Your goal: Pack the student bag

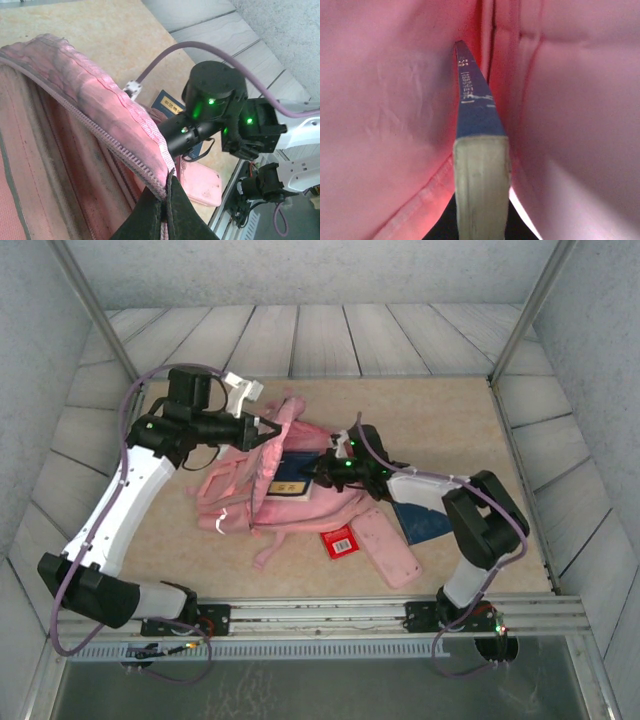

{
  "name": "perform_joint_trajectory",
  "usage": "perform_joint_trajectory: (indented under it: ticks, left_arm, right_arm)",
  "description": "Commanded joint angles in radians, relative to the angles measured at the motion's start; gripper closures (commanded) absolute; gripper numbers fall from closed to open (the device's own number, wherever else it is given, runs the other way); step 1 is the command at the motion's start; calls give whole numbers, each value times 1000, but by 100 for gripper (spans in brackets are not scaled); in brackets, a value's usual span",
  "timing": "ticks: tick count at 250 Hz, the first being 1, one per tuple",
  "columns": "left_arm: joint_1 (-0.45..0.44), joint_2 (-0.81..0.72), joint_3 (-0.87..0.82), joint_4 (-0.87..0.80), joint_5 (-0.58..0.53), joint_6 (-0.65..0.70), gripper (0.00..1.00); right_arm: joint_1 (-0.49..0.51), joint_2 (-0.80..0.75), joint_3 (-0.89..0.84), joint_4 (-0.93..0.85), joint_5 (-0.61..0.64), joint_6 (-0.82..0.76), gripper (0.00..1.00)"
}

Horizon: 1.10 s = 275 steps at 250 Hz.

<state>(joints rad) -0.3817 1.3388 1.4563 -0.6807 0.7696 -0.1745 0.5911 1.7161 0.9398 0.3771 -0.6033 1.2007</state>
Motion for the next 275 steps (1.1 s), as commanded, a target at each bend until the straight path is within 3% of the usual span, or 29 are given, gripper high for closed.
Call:
perform_joint_trajectory:
  ticks: [1, 42, 125, 144, 165, 212, 241, 275]
  left_arm:
    - [19, -62, 0, 104, 68, 23, 100]
    - [41, -83, -39, 153, 64, 4, 100]
    - [73, -82, -104, 321, 114, -91, 100]
    - [79, -89, -128, 357, 114, -112, 100]
    - [88, -97, -154, 381, 107, -129, 100]
    - [114, -133, -242, 425, 40, -182, 100]
    - [125, -176, -323, 477, -13, -217, 100]
    - [135, -221, -390, 536, -29, -253, 100]
  right_arm:
    - [21, 57, 69, 90, 47, 71, 100]
    - [41, 149, 145, 40, 105, 61, 100]
    - [85, 356, 342, -23, 61, 18, 99]
    - [86, 377, 347, -20, 54, 9, 93]
    - [85, 386, 359, -45, 35, -37, 81]
    - [77, 319, 383, -275, 30, -273, 51]
    - [59, 246, 357, -395, 52, -385, 45]
    - [49, 213, 346, -445, 42, -436, 48]
